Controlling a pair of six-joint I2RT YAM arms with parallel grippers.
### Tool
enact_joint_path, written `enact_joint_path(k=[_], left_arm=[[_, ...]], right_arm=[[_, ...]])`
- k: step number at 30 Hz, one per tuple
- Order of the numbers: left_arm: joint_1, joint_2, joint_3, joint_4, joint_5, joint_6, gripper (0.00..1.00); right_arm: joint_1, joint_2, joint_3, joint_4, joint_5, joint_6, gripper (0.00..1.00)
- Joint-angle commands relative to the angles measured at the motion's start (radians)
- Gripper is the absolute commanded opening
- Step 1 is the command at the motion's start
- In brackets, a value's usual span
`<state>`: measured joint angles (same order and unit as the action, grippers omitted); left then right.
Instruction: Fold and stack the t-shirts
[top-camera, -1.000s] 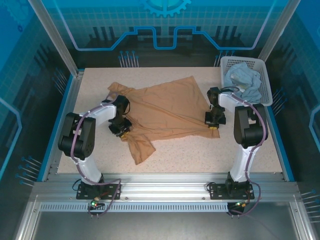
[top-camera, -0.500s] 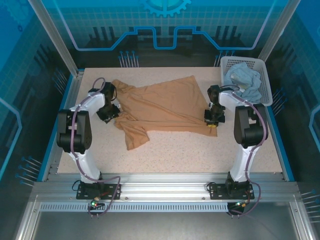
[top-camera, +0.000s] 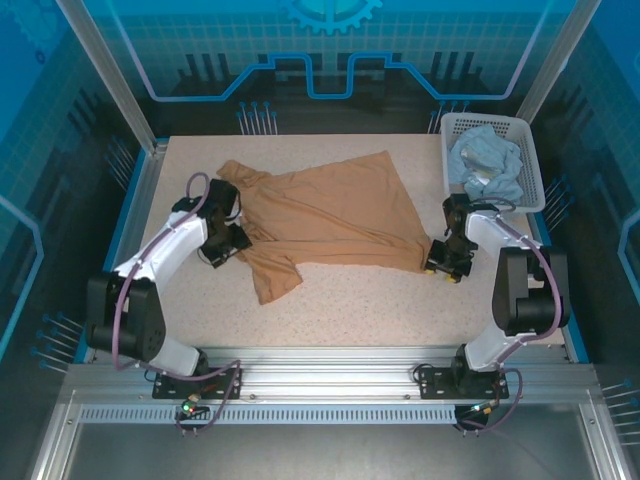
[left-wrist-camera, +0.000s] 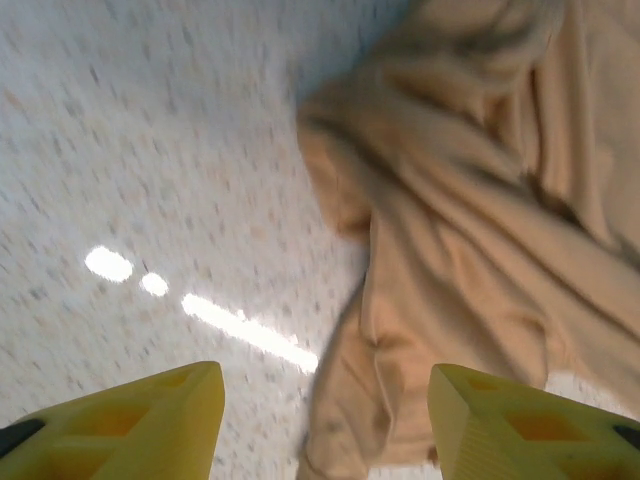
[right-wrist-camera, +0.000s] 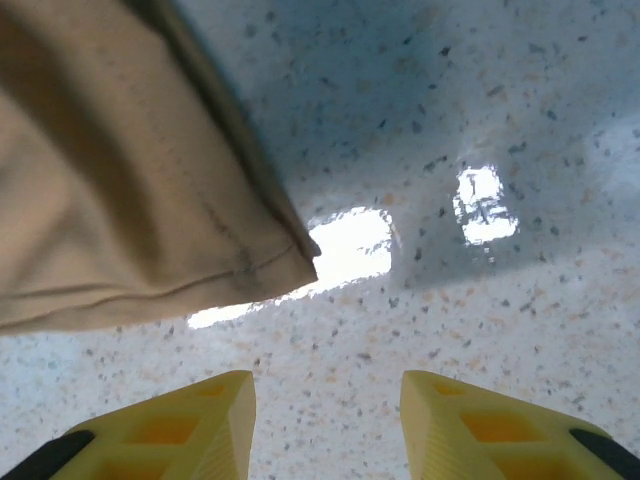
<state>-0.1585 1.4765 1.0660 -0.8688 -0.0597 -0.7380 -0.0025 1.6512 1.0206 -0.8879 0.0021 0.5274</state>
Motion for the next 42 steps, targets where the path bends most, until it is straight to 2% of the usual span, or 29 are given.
enact_joint_path(k=[1, 10, 12, 15, 18, 22, 28, 33, 34, 36, 37, 42], left_arm=[[-0.011, -0.039, -0.085, -0.018, 0.120, -0.067, 0.57], [-0.024, -0.101, -0.204, 0.017, 0.233, -0.080, 0.56], [-0.030, -0.098, -0.218, 0.022, 0.240, -0.080, 0.56], [-0.040, -0.091, -0.237, 0.053, 0.262, -0.092, 0.56], [-0.058, -0.077, -0.257, 0.113, 0.294, -0.126, 0.56], [-0.101, -0.030, -0.255, 0.170, 0.309, -0.156, 0.55], [-0.143, 0.049, -0.263, 0.153, 0.274, -0.151, 0.49], [-0.152, 0.087, -0.271, 0.164, 0.238, -0.145, 0.39], [-0.153, 0.093, -0.273, 0.187, 0.235, -0.147, 0.33], [-0.153, 0.101, -0.272, 0.212, 0.218, -0.150, 0.08], [-0.153, 0.096, -0.267, 0.203, 0.195, -0.152, 0.00], [-0.153, -0.054, -0.268, 0.007, 0.010, -0.184, 0.00]], right_arm=[[-0.017, 0.041, 0.014, 0.069, -0.063, 0.023, 0.42], [-0.020, 0.142, 0.054, 0.082, -0.067, 0.042, 0.33], [-0.022, 0.150, 0.046, 0.101, -0.067, 0.042, 0.26], [-0.022, 0.147, 0.051, 0.101, -0.047, 0.040, 0.09], [-0.022, 0.132, 0.056, 0.089, -0.021, 0.031, 0.00], [-0.022, 0.121, 0.053, 0.076, -0.008, 0.013, 0.00], [-0.022, 0.108, 0.041, 0.072, -0.009, 0.009, 0.00], [-0.021, 0.107, 0.041, 0.070, -0.011, 0.001, 0.00], [-0.021, 0.107, 0.040, 0.072, -0.013, 0.001, 0.00], [-0.019, 0.107, 0.041, 0.072, -0.016, 0.000, 0.00], [-0.019, 0.105, 0.042, 0.070, -0.016, -0.002, 0.00], [-0.008, 0.065, 0.053, 0.052, 0.017, -0.008, 0.00]])
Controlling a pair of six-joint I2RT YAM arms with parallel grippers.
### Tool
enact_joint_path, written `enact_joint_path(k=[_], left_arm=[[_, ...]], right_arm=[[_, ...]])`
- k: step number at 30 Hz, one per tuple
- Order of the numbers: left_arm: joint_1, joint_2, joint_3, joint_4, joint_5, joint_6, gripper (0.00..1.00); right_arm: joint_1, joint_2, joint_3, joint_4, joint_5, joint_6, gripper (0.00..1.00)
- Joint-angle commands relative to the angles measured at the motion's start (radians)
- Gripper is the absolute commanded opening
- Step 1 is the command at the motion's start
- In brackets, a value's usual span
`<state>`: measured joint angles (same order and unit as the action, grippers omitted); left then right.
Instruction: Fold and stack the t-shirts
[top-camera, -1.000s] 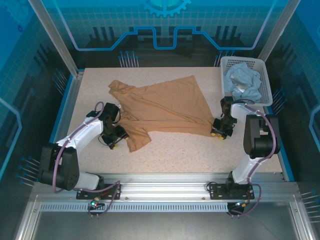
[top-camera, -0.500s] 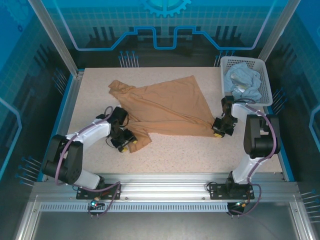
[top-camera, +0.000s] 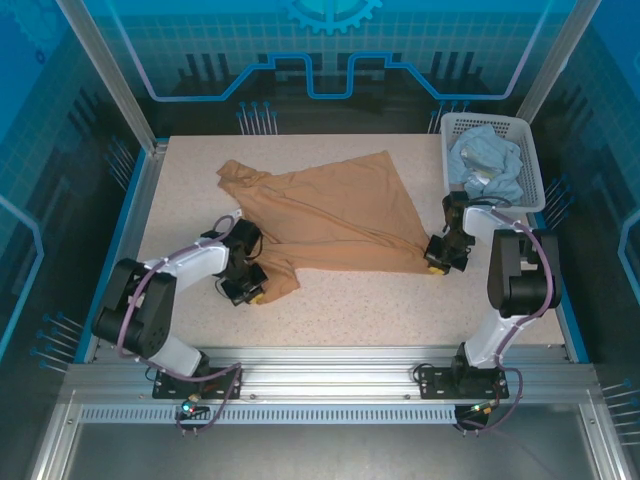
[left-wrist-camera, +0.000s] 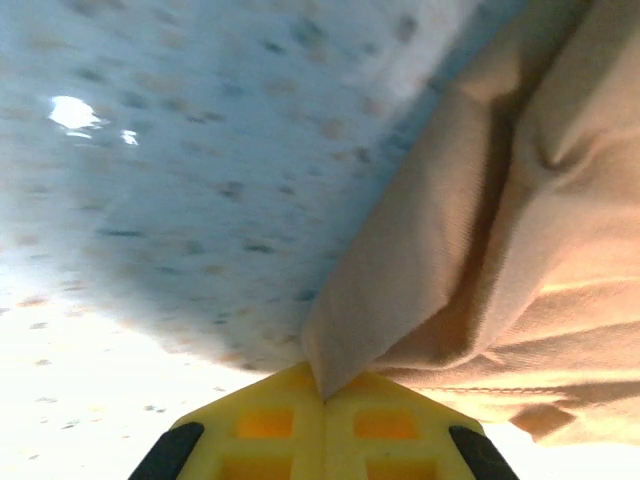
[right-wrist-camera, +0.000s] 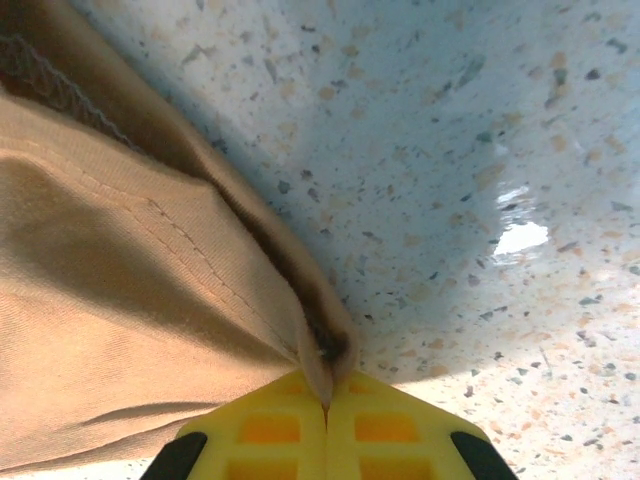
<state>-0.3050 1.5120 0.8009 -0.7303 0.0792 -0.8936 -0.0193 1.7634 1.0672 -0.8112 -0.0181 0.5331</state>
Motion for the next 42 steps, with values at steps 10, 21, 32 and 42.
enact_joint_path(k=[10, 21, 32, 42], left_arm=[[-0.008, -0.502, -0.082, -0.328, -0.042, -0.247, 0.00], [0.022, -0.369, 0.546, -0.176, -0.233, -0.083, 0.00], [0.202, -0.130, 1.216, -0.114, -0.180, 0.062, 0.00], [0.205, -0.415, 1.135, 0.150, -0.234, 0.140, 0.00]], right_arm=[[0.108, -0.210, 0.027, -0.099, 0.074, 0.007, 0.00], [0.131, -0.354, 0.318, -0.113, 0.008, -0.007, 0.00], [0.112, -0.299, 0.935, -0.114, -0.051, 0.001, 0.00], [0.109, -0.634, 0.837, 0.053, -0.065, -0.008, 0.00]])
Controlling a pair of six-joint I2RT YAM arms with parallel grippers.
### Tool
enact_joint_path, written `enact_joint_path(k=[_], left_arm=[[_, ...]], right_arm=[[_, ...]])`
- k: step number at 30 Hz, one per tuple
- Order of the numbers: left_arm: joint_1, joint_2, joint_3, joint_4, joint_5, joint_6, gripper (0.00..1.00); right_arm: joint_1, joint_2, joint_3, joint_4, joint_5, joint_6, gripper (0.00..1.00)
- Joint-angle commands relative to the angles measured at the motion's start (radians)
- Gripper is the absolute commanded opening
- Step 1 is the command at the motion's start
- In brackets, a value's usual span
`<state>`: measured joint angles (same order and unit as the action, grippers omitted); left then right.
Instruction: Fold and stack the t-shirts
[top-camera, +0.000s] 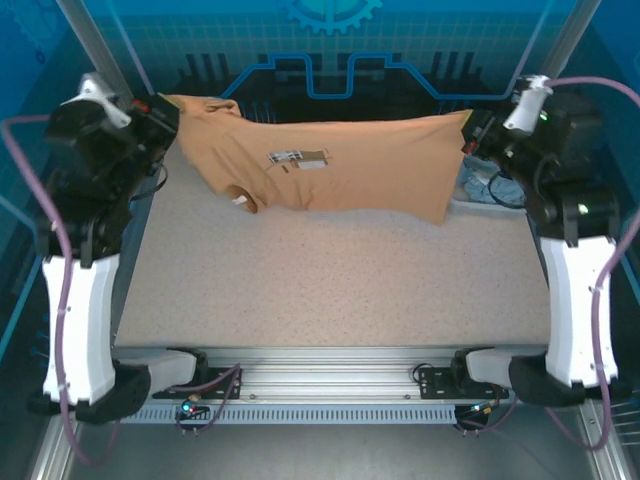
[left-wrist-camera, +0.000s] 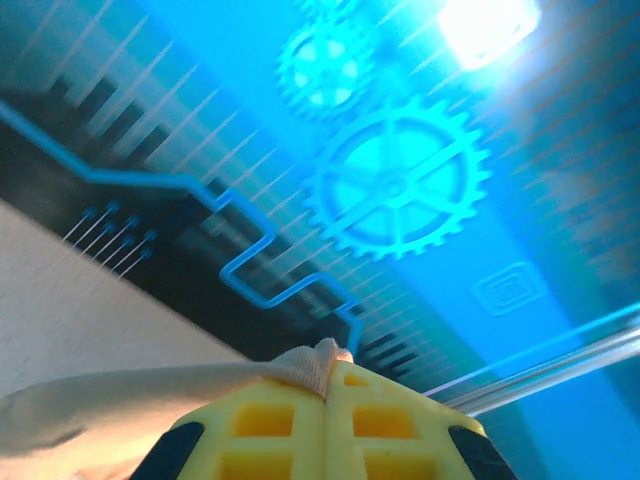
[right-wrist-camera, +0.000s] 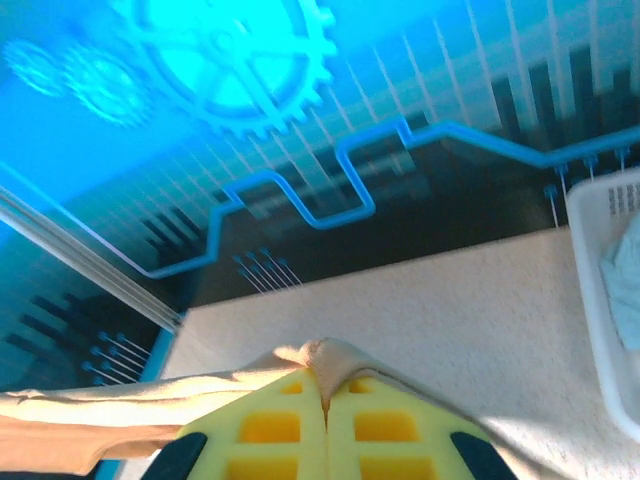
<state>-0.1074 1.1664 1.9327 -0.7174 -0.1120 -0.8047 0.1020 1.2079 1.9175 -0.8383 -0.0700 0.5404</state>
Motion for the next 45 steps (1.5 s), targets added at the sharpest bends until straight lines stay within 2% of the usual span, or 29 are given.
enact_joint_path(k=[1, 4, 8, 14, 20, 24, 28, 30, 32, 34, 35, 37, 39, 42, 45], left_arm=[[0.008, -0.066, 0.024, 0.138, -0.050, 0.053, 0.00], [0.008, 0.013, 0.123, 0.125, -0.036, 0.057, 0.00], [0.022, 0.204, 0.262, 0.098, -0.013, 0.036, 0.00], [0.138, 0.533, 0.471, 0.124, 0.164, -0.040, 0.00], [0.245, 0.798, 0.686, 0.220, 0.378, -0.161, 0.00], [0.291, 0.856, 0.797, 0.315, 0.427, -0.230, 0.00], [0.334, 0.818, 0.811, 0.418, 0.463, -0.309, 0.00], [0.336, 0.773, 0.809, 0.441, 0.463, -0.313, 0.00], [0.335, 0.720, 0.791, 0.417, 0.469, -0.305, 0.00], [0.324, 0.634, 0.699, 0.378, 0.477, -0.280, 0.00], [0.307, 0.564, 0.595, 0.373, 0.473, -0.256, 0.00], [0.260, 0.412, 0.340, 0.385, 0.438, -0.215, 0.00], [0.210, 0.225, 0.010, 0.394, 0.368, -0.216, 0.00], [0.128, -0.009, -0.443, 0.375, 0.262, -0.265, 0.00], [0.023, -0.182, -0.783, 0.295, 0.223, -0.328, 0.00]], right_arm=[[-0.013, -0.089, -0.011, 0.083, -0.013, -0.012, 0.00], [-0.017, -0.070, 0.020, 0.094, -0.027, 0.004, 0.00], [-0.020, 0.027, 0.031, 0.160, -0.052, 0.035, 0.00], [-0.020, 0.253, 0.077, 0.283, -0.120, 0.077, 0.00], [-0.024, 0.522, 0.291, 0.288, -0.177, 0.111, 0.00], [-0.044, 0.693, 0.561, 0.234, -0.201, 0.124, 0.00], [-0.086, 0.865, 0.879, 0.171, -0.239, 0.179, 0.00], [-0.111, 0.902, 0.944, 0.191, -0.261, 0.228, 0.00], [-0.134, 0.899, 0.930, 0.220, -0.282, 0.263, 0.00], [-0.148, 0.886, 0.896, 0.229, -0.304, 0.271, 0.00], [-0.152, 0.874, 0.873, 0.223, -0.314, 0.267, 0.00], [-0.151, 0.848, 0.807, 0.191, -0.332, 0.245, 0.00], [-0.134, 0.796, 0.690, 0.142, -0.333, 0.200, 0.00], [-0.093, 0.662, 0.326, 0.111, -0.254, 0.156, 0.00], [-0.056, 0.498, -0.125, 0.167, -0.159, 0.181, 0.00]])
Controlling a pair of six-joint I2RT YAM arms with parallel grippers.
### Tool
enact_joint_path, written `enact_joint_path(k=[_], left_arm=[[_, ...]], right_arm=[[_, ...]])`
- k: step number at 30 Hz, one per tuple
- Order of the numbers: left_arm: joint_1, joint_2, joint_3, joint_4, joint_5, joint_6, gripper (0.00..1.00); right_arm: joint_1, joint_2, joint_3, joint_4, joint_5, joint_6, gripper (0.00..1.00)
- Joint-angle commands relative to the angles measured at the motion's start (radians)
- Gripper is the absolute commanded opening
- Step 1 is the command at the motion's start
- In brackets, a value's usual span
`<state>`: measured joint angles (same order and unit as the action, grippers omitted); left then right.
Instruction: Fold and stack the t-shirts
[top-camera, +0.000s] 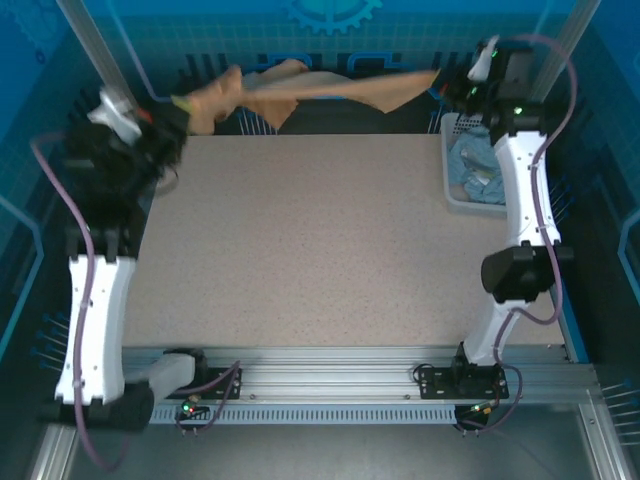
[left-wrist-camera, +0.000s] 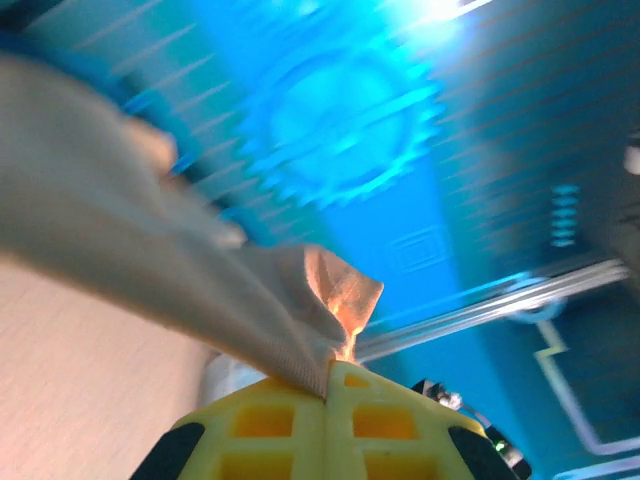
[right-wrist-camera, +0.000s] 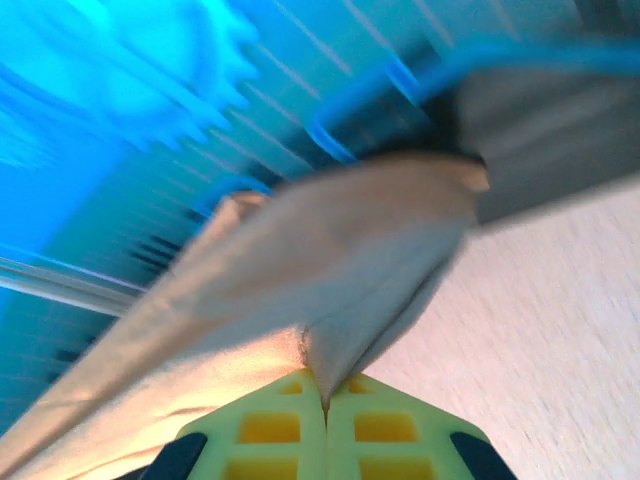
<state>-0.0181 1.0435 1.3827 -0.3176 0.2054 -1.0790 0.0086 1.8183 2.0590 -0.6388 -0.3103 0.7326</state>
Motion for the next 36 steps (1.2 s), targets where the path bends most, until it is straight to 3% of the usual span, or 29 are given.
enact_joint_path(k=[1, 3, 6, 12, 28, 36], left_arm=[[-0.101, -0.102, -0.340, -0.119, -0.101, -0.082, 0.00], [-0.167, -0.166, -0.550, -0.129, -0.077, -0.152, 0.00], [-0.235, -0.178, -0.782, -0.143, -0.033, -0.187, 0.00], [-0.274, -0.140, -1.008, -0.102, -0.006, -0.236, 0.00], [-0.344, -0.087, -0.987, -0.098, -0.003, -0.292, 0.00], [-0.365, -0.204, -0.953, -0.281, -0.028, -0.346, 0.00]], right_arm=[[0.048, -0.153, -0.389, -0.009, 0.109, -0.004, 0.00], [0.061, -0.220, -0.632, 0.039, 0.158, 0.004, 0.00], [0.062, -0.240, -0.841, 0.066, 0.197, 0.010, 0.00], [0.062, -0.177, -0.991, 0.019, 0.277, -0.040, 0.00], [0.056, -0.336, -1.145, -0.199, 0.497, -0.010, 0.00], [0.054, -0.377, -1.205, -0.200, 0.502, -0.009, 0.00]])
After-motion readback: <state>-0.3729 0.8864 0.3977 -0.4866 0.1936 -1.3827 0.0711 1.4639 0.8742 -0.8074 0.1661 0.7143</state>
